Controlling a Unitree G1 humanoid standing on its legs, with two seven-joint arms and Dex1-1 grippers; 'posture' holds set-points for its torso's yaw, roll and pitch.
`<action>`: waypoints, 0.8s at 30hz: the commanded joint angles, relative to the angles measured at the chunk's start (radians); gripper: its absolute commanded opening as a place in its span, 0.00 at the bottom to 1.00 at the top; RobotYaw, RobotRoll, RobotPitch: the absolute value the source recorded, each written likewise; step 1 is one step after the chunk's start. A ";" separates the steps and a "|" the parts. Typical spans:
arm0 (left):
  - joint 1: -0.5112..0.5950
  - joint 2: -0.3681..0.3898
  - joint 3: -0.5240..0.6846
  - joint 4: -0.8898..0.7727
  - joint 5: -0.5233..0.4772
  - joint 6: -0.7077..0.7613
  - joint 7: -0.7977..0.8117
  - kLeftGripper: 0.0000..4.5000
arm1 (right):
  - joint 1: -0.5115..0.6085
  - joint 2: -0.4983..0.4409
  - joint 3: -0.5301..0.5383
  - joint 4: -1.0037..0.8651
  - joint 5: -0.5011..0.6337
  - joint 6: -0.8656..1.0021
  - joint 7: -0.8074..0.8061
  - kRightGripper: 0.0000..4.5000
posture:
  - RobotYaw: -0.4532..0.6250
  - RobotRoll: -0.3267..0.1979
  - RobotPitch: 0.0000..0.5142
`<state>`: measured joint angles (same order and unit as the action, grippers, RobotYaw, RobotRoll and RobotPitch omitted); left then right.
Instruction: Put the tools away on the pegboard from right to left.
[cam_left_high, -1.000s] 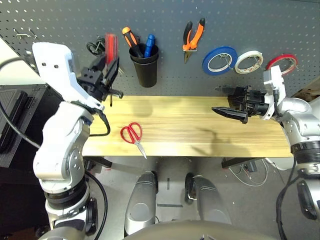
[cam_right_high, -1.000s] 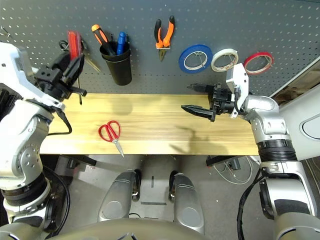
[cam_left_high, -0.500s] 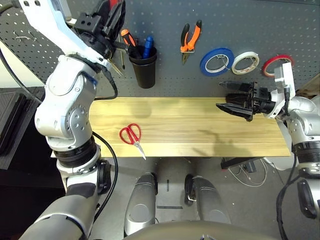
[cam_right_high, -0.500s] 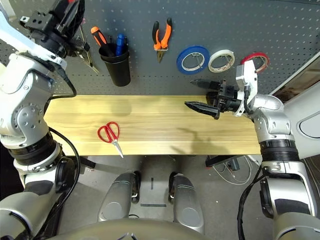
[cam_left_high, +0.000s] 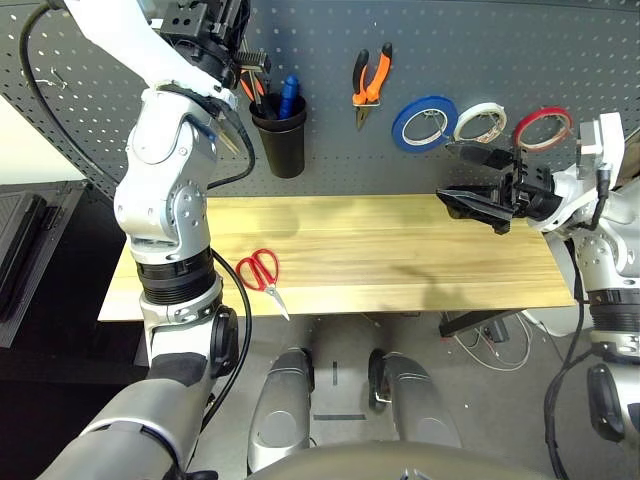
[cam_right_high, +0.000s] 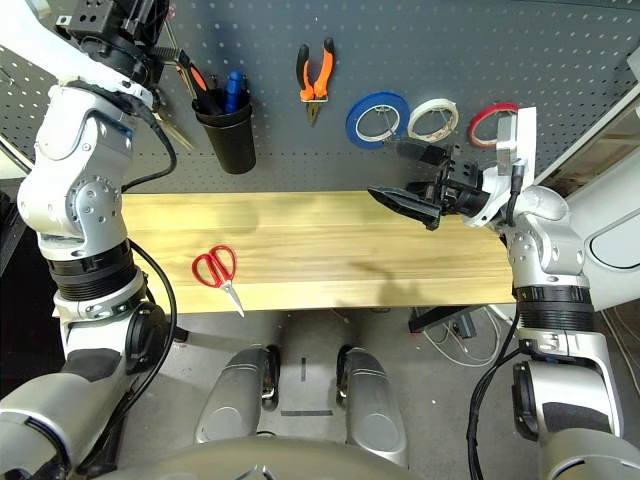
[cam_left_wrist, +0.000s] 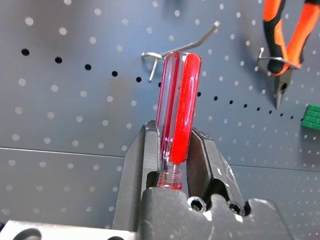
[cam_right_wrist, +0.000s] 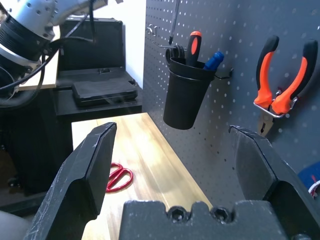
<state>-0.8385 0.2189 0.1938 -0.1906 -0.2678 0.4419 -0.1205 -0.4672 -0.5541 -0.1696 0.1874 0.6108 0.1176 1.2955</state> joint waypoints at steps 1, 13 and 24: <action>-0.019 -0.002 -0.014 0.037 0.020 -0.063 0.002 0.19 | 0.029 -0.008 -0.022 -0.028 0.012 0.006 -0.007 1.00 | 0.40 0.62 0.17; -0.001 -0.032 -0.055 0.125 0.046 -0.178 -0.007 0.19 | 0.065 -0.019 -0.033 -0.071 0.024 0.013 -0.034 1.00 | 0.37 0.62 0.18; 0.023 -0.026 -0.057 0.191 0.070 -0.260 -0.007 0.19 | 0.076 -0.020 -0.035 -0.094 0.031 0.016 -0.048 1.00 | 0.36 0.62 0.18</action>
<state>-0.8250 0.1927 0.1455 -0.0158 -0.2141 0.2062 -0.1252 -0.4048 -0.5637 -0.1805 0.1162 0.6270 0.1266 1.2515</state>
